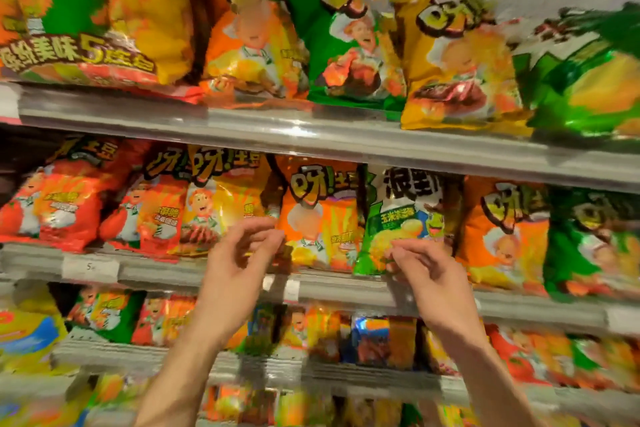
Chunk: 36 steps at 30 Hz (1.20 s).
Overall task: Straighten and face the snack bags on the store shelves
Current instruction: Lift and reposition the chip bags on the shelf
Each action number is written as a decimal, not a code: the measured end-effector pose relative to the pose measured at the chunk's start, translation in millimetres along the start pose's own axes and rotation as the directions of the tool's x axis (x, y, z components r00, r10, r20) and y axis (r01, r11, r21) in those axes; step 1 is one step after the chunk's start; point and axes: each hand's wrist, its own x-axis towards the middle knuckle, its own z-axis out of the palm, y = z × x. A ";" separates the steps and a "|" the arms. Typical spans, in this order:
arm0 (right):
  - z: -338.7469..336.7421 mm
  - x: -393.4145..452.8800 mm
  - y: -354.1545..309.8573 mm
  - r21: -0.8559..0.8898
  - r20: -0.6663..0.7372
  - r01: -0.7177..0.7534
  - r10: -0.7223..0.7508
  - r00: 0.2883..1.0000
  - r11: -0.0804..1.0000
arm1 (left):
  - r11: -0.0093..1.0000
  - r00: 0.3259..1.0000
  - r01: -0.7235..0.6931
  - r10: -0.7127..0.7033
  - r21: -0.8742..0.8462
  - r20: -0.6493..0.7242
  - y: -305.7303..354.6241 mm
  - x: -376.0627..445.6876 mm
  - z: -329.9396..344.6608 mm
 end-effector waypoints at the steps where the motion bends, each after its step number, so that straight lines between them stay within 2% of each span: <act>1: -10.6 3.4 -0.8 0.019 0.003 -0.003 0.003 1.000 1.000 | 1.000 1.000 -0.010 0.010 0.005 -0.020 4.6 -2.6 8.8; 3: -33.6 9.6 -4.8 0.038 0.016 0.014 -0.014 1.000 0.999 | 1.000 0.998 -0.021 0.022 0.019 -0.059 15.9 -6.7 27.6; 9: -71.9 19.5 -27.6 0.048 0.058 0.070 -0.073 0.996 0.996 | 0.987 0.995 -0.081 0.088 0.136 -0.045 52.9 -7.8 55.5; 12: -74.9 20.5 -52.8 0.013 0.063 0.168 -0.168 0.984 0.986 | 0.966 0.985 -0.156 0.167 0.207 -0.038 76.5 6.1 55.5; 15: -72.2 25.9 -86.2 -0.026 0.074 0.281 -0.279 0.958 0.959 | 0.941 0.960 -0.236 0.265 0.244 -0.093 104.2 26.8 51.4; 17: -69.3 33.9 -109.6 -0.065 0.102 0.365 -0.358 0.928 0.929 | 0.908 0.927 -0.300 0.349 0.292 -0.136 124.7 41.7 50.0; 20: -62.7 53.7 -140.6 -0.151 0.107 0.498 -0.487 0.867 0.854 | 0.841 0.892 -0.349 0.434 0.413 -0.129 155.1 67.3 49.6; 22: -55.8 71.5 -156.7 -0.293 0.101 0.578 -0.577 0.811 0.761 | 0.800 0.904 -0.315 0.417 0.511 -0.097 170.9 87.2 51.2; 25: -44.7 104.2 -167.1 -0.580 0.119 0.650 -0.738 0.664 0.491 | 0.716 0.933 -0.248 0.359 0.653 -0.039 185.2 115.9 58.1; 27: -40.6 124.1 -165.2 -0.686 0.160 0.622 -0.755 0.636 0.379 | 0.653 0.944 -0.227 0.330 0.723 -0.001 188.6 130.7 62.8; 31: -40.8 138.7 -156.0 -0.728 0.205 0.583 -0.696 0.689 0.362 | 0.617 0.975 -0.161 0.218 0.771 0.029 190.9 146.7 73.2; 36: -46.3 136.4 -155.9 -0.661 0.208 0.610 -0.674 0.709 0.437 | 0.602 0.990 -0.112 0.132 0.790 0.040 193.9 155.4 85.8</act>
